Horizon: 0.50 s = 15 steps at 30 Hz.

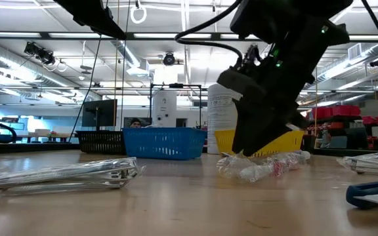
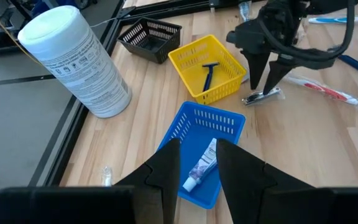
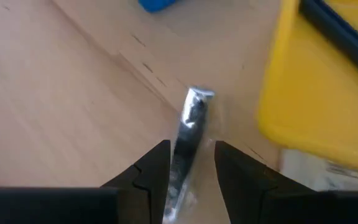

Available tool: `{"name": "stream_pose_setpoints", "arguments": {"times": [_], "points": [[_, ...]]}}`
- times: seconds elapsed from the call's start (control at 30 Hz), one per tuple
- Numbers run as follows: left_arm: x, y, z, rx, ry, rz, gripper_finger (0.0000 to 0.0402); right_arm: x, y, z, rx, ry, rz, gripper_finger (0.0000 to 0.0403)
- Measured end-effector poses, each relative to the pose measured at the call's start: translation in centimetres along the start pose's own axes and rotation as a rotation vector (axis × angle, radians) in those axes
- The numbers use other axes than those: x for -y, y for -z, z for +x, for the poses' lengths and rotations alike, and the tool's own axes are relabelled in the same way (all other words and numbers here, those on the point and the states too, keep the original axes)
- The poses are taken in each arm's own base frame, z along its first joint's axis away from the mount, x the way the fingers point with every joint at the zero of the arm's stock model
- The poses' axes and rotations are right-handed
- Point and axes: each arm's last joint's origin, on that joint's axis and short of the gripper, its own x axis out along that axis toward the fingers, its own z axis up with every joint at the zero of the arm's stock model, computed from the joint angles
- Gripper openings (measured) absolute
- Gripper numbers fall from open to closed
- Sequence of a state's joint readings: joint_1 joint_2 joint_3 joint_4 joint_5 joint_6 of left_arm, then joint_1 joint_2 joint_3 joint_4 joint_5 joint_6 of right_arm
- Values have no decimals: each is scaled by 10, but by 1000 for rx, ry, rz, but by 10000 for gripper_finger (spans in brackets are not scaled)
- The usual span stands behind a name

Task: Pick & Place Travel size toiletries
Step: Put the silver nail cutter into the right black bin

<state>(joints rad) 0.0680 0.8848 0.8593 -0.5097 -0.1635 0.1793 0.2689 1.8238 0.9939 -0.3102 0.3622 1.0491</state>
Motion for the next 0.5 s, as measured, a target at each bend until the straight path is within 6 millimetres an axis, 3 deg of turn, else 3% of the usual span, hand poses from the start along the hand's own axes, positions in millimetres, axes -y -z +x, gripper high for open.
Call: {"name": "stream_pose_setpoints", "arguments": {"times": [0.33, 0.5], "points": [[0, 0, 0, 0, 0, 0, 112, -5, 9, 24, -3, -10, -57, 134], [0, 0, 0, 0, 0, 0, 112, -4, 10, 24, -12, 1, -155, 101]]}}
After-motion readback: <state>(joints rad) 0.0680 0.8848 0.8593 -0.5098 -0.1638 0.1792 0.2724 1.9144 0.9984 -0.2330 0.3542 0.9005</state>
